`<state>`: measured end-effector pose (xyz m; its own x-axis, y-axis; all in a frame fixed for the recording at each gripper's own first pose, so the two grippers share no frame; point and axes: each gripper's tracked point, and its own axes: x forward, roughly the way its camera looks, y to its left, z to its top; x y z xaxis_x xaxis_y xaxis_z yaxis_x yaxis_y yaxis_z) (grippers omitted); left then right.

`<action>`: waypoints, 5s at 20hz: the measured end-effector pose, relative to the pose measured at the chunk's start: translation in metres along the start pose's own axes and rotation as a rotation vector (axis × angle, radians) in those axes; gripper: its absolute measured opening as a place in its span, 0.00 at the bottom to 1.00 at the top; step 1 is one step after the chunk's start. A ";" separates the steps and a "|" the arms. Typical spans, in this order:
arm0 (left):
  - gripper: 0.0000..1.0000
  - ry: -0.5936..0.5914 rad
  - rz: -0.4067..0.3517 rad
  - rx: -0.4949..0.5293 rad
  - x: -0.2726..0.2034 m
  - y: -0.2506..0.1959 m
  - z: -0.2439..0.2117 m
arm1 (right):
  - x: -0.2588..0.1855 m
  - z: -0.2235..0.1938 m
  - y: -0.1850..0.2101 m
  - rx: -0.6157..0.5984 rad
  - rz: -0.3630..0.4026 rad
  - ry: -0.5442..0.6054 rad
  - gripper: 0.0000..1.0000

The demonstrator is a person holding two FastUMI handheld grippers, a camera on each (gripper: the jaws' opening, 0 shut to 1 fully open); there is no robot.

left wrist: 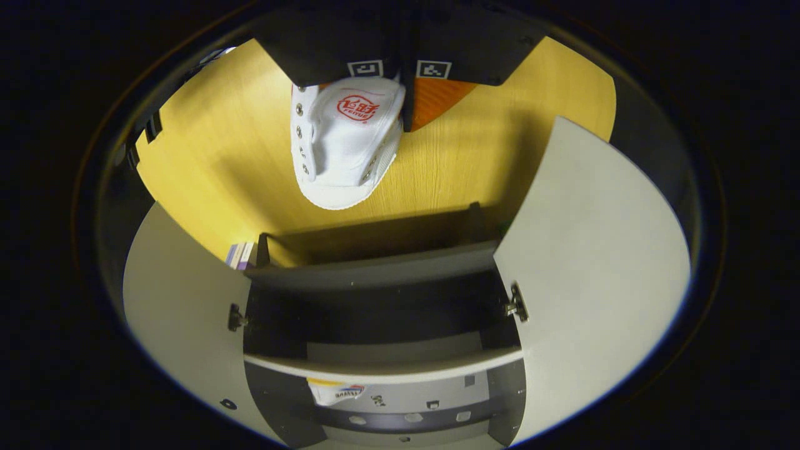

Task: Grab one shoe with the right hand and put it into the shoe cabinet, grab the other shoe with the left hand and put it into the shoe cabinet; then close the right door with the right hand and the left door with the left hand.

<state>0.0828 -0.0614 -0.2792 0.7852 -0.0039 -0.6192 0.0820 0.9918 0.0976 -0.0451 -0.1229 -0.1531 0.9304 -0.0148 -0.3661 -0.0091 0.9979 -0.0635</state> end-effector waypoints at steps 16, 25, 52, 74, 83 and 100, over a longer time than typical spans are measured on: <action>0.05 -0.303 0.037 -0.161 -0.042 0.035 0.330 | -0.020 0.047 -0.052 0.145 -0.005 -0.144 0.99; 0.05 -0.178 0.115 -0.153 0.062 0.062 0.439 | -0.030 0.062 -0.097 0.131 -0.103 -0.198 0.98; 0.98 -0.285 0.165 -0.155 -0.009 0.063 0.415 | 0.033 0.127 -0.137 0.118 -0.006 -0.250 0.99; 0.94 -0.487 0.082 -0.174 -0.180 0.024 0.139 | 0.021 0.271 -0.111 0.165 -0.048 -0.423 0.98; 0.94 -0.526 0.030 -0.155 -0.186 0.029 0.140 | 0.026 0.340 -0.089 -0.009 -0.007 -0.467 0.98; 0.94 -0.525 0.059 -0.211 -0.193 0.085 0.123 | 0.025 0.339 -0.013 0.043 0.040 -0.440 0.95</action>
<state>0.0137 0.0082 -0.0549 0.9890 0.0432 -0.1413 -0.0536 0.9961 -0.0707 0.1027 -0.1155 0.1536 0.9971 0.0430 0.0635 -0.0421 0.9990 -0.0154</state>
